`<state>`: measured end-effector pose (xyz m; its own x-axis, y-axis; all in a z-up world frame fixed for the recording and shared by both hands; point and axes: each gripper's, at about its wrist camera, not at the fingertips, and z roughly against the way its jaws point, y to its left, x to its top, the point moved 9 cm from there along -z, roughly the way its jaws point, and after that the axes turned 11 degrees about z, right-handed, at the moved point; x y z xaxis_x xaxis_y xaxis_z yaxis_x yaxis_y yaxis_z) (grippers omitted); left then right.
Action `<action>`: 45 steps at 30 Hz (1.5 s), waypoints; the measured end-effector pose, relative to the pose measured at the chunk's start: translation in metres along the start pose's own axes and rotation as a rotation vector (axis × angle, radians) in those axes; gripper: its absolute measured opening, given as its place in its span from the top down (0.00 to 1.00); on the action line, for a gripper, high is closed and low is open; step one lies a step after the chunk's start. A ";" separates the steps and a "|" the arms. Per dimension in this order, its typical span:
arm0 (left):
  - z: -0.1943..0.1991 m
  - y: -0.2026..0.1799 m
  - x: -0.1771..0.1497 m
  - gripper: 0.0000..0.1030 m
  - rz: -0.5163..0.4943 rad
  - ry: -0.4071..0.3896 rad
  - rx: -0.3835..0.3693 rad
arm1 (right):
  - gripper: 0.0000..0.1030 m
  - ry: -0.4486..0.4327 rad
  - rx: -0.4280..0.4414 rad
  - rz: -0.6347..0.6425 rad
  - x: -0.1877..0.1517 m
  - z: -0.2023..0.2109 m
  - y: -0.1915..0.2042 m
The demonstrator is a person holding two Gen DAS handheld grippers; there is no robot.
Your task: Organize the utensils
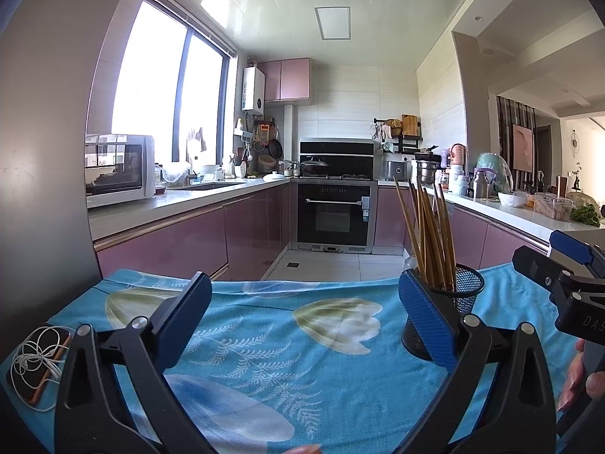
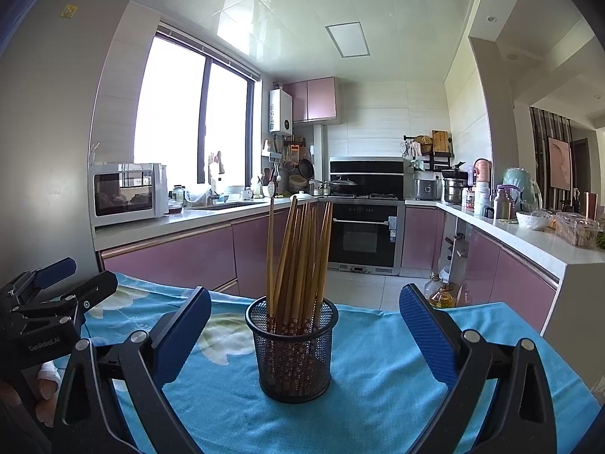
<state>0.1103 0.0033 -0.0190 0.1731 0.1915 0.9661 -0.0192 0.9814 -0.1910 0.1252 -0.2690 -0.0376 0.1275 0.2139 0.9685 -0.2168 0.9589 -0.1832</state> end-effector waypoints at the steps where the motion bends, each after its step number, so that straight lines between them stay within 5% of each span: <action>1: 0.000 0.000 0.000 0.05 0.001 -0.001 0.000 | 0.06 -0.001 0.001 -0.001 0.000 0.000 0.000; 45: -0.002 -0.005 0.003 0.05 0.002 -0.006 0.002 | 0.06 0.001 0.002 -0.002 0.003 -0.002 0.001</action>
<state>0.1124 -0.0008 -0.0153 0.1672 0.1936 0.9667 -0.0218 0.9810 -0.1927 0.1268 -0.2675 -0.0354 0.1289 0.2122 0.9687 -0.2180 0.9590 -0.1810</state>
